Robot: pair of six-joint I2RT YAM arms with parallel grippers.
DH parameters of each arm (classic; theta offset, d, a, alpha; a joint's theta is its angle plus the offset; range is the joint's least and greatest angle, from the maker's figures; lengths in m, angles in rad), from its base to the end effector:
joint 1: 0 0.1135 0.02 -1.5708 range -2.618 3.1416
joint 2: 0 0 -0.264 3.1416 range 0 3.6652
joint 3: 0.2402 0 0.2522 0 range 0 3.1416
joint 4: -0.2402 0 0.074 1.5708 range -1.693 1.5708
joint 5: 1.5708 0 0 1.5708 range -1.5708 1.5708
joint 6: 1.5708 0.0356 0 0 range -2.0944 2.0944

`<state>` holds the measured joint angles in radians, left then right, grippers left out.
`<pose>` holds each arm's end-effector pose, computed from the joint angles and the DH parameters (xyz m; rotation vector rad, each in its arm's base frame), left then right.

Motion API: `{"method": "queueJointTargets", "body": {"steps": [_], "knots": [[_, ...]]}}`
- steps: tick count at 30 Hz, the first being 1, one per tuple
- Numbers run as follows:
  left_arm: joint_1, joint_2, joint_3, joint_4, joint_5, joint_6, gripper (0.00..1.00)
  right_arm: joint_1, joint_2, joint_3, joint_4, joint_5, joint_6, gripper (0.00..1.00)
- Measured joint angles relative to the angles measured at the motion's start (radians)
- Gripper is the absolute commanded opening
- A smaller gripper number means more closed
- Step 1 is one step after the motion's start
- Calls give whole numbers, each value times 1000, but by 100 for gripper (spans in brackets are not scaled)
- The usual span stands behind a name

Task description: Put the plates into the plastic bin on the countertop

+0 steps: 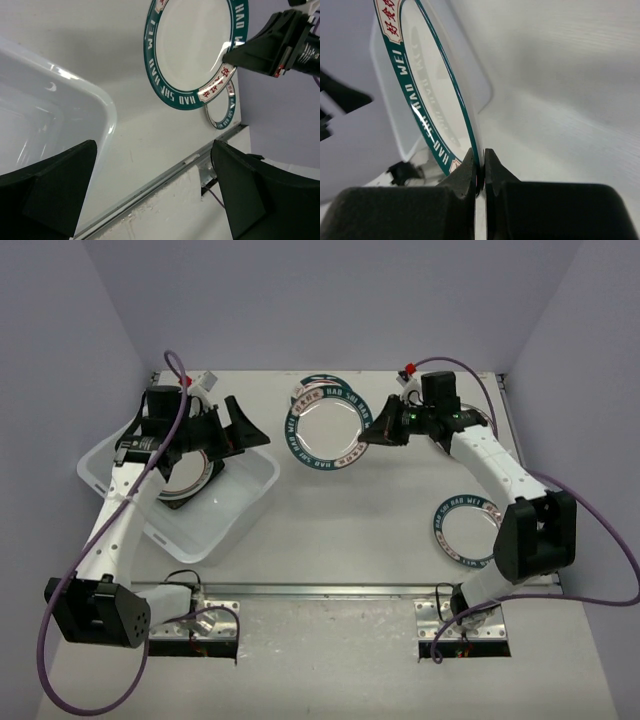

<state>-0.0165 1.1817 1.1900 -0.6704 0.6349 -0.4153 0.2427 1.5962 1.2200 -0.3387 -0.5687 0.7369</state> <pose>0.2449 -0.0252 0.3567 -0.0903 2.2407 -0.9423 0.3401 0.1040 0.2750 0.2769 2.4061 1.1344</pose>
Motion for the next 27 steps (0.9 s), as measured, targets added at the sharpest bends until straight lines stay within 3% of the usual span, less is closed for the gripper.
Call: {"method": "queueJointTargets", "body": {"steps": [6,7,9,11,13,14,16,19,20,22,23,27], "knots": [[-23,43,0,113,121,-8,66,-1,-30,80,-29,-328,0,0],[-23,53,0,130,140,-13,65,2,-32,80,-28,-369,9,0],[-24,69,-1,166,183,-32,51,6,-36,80,-17,-421,33,0],[-27,77,-1,206,227,-58,46,7,-38,80,2,-452,60,0],[-31,78,-1,260,267,-87,10,7,-38,80,21,-465,85,0],[-34,77,-1,285,286,-97,3,7,-38,80,30,-471,96,0],[-37,77,-1,321,307,-123,0,8,-38,80,57,-480,115,6],[-35,82,1,333,294,-156,0,11,-45,79,101,-485,123,37],[-33,85,1,334,291,-163,0,12,-48,79,115,-486,126,51],[-36,85,3,338,280,-168,0,10,-49,80,130,-503,153,87],[-37,85,4,338,275,-170,0,9,-49,80,140,-511,158,99],[-35,83,48,284,131,-186,0,-44,-50,80,134,-492,155,99]]}}
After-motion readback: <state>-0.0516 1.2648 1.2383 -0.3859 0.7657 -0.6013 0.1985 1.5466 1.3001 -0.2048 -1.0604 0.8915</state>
